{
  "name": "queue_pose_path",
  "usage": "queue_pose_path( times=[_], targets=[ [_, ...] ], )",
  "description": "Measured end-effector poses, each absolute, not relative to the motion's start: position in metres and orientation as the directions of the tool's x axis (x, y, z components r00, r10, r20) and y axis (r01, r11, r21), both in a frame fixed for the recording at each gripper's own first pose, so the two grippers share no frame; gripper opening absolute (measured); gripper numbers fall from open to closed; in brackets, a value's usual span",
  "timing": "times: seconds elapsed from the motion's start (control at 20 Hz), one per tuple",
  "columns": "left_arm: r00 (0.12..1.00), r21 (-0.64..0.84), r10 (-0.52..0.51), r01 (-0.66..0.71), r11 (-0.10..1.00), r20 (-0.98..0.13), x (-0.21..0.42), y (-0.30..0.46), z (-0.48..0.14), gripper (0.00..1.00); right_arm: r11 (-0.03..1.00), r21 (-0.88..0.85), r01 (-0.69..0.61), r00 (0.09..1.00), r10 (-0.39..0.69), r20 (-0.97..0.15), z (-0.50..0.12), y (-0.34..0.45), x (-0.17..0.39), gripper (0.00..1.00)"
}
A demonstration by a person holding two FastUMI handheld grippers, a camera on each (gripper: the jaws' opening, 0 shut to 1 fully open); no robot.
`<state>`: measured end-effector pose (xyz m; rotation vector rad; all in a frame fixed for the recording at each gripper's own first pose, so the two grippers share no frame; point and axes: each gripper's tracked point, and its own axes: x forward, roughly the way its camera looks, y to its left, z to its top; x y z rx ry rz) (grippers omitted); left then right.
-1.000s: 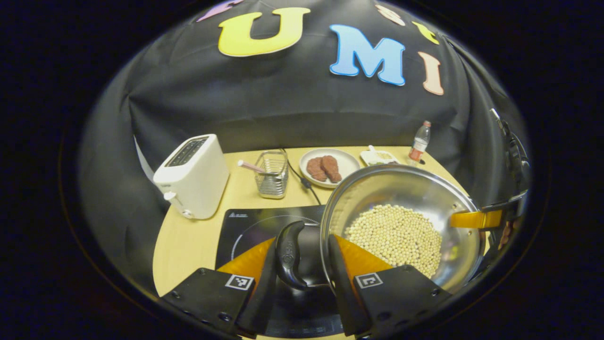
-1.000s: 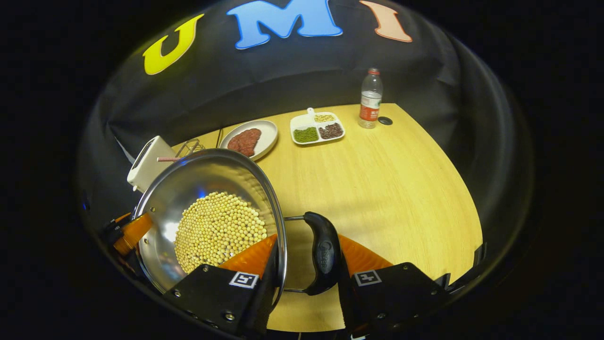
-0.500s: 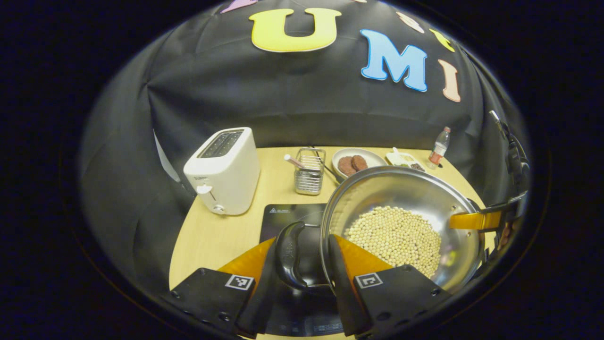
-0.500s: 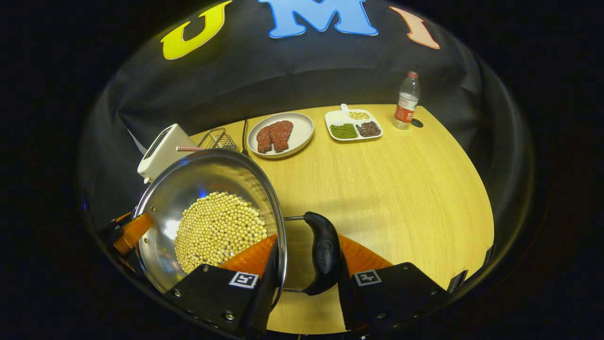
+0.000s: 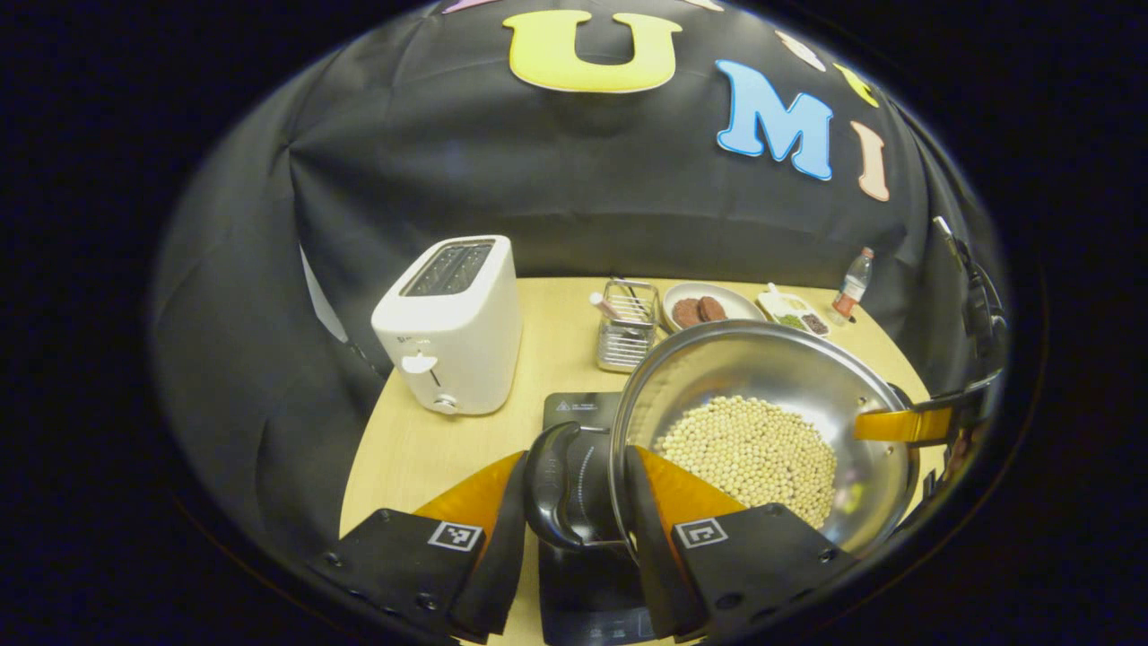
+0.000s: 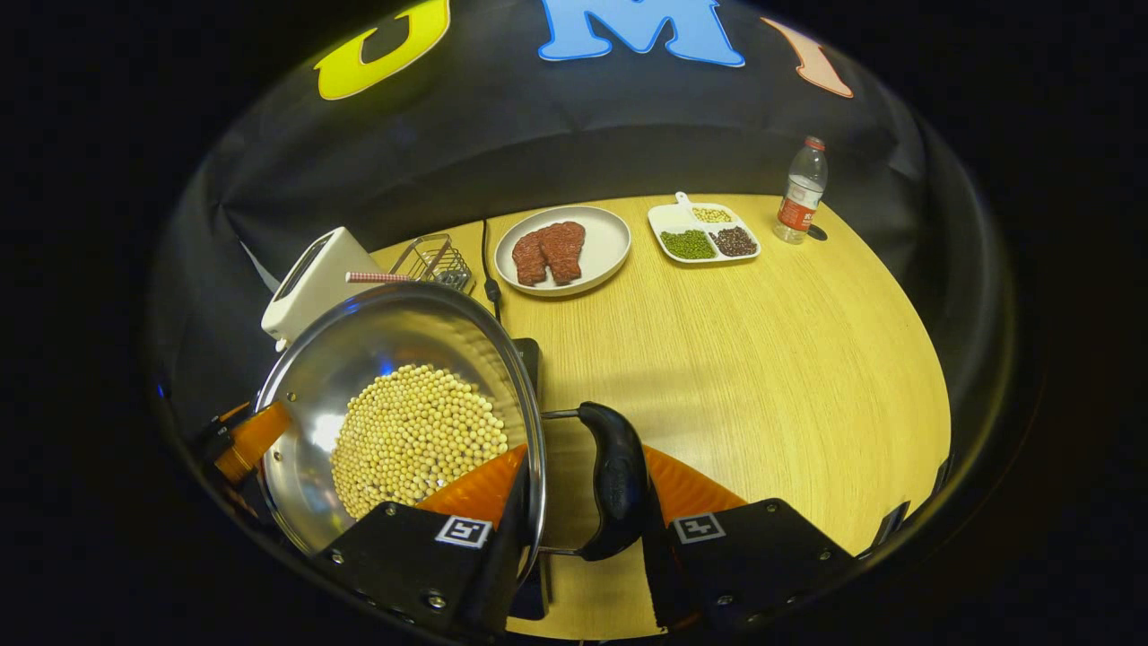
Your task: First push the handle of the pot to place it horizontally, then grasp the pot with both hands and set it on the induction cooktop.
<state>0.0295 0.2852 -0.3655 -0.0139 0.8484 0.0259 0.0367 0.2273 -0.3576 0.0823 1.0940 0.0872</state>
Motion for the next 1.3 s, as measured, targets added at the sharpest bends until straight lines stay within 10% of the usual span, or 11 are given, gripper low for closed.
queue_pose_path(
  times=[1.3],
  targets=[
    [0.647, -0.036, 0.007, -0.054, 0.998, -0.763, 0.042, 0.326, -0.425, 0.6, 0.994, 0.108, 0.022, 0.469, 0.085, -0.879, -0.401, 0.264, 0.048, 0.59]
  ],
)
